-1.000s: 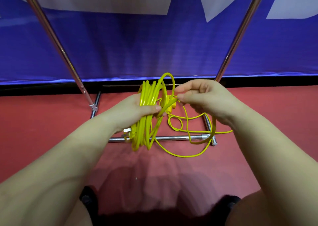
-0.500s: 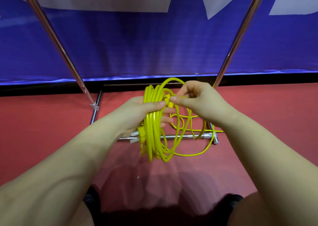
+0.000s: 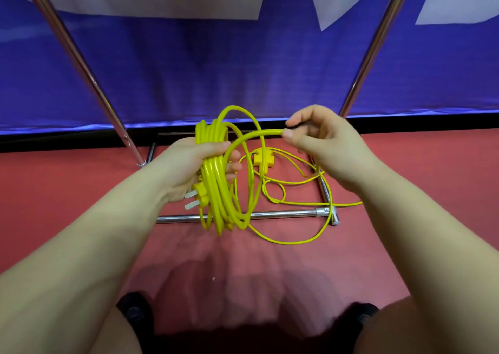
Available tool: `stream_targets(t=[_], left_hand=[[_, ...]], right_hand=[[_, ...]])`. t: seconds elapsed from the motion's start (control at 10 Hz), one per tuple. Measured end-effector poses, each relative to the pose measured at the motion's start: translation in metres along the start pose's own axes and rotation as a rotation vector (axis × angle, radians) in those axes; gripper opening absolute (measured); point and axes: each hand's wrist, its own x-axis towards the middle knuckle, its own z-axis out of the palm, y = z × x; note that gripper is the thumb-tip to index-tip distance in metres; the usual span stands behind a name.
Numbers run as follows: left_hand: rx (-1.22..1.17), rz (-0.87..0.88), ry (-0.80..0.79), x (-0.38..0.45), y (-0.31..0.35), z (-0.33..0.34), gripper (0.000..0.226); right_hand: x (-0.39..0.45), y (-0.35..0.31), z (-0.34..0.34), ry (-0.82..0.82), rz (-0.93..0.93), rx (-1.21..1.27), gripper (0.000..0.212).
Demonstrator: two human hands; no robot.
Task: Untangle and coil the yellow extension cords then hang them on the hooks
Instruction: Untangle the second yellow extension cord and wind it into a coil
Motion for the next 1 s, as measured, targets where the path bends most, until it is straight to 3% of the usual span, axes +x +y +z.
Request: stream_targets(t=[0.2,0.3,0.4,0.6,0.7,0.8,0.9,1.0], left_hand=[[0.151,-0.016,-0.118,-0.008,-0.004,0.007,0.012],[0.082,-0.031,-0.136,-0.019,0.003,0.020,0.014],[0.160,-0.026,-0.178,-0.016,-0.003,0.021,0.024],[0.117,-0.024,-0.262,-0.018,-0.006,0.025,0.015],[0.139,-0.016,-0.257,-0.017,-0.006,0.025,0.016],[0.116,0.035,-0.231,-0.015,-0.008,0.026,0.019],[0.074,0.103,-0.159,-0.014,-0.004,0.023,0.022],[0.014,0.150,-0.068,-0.010,-0.001,0.018,0.022]], right_hand=[[-0.001,-0.005,0.004,0.024,-0.093,-0.043,0.012],[-0.001,0.000,0.009,-0.172,-0.046,-0.161,0.008],[-0.002,0.006,0.016,-0.273,-0.020,-0.286,0.006],[-0.001,0.009,0.018,-0.165,0.049,-0.371,0.023],[-0.002,0.007,0.018,-0.101,0.018,-0.462,0.031],[-0.002,0.008,0.014,-0.164,0.123,-0.664,0.045],[-0.002,0.015,0.008,-0.334,0.352,-0.817,0.041],[-0.001,0.027,0.005,-0.374,0.385,-0.880,0.035]])
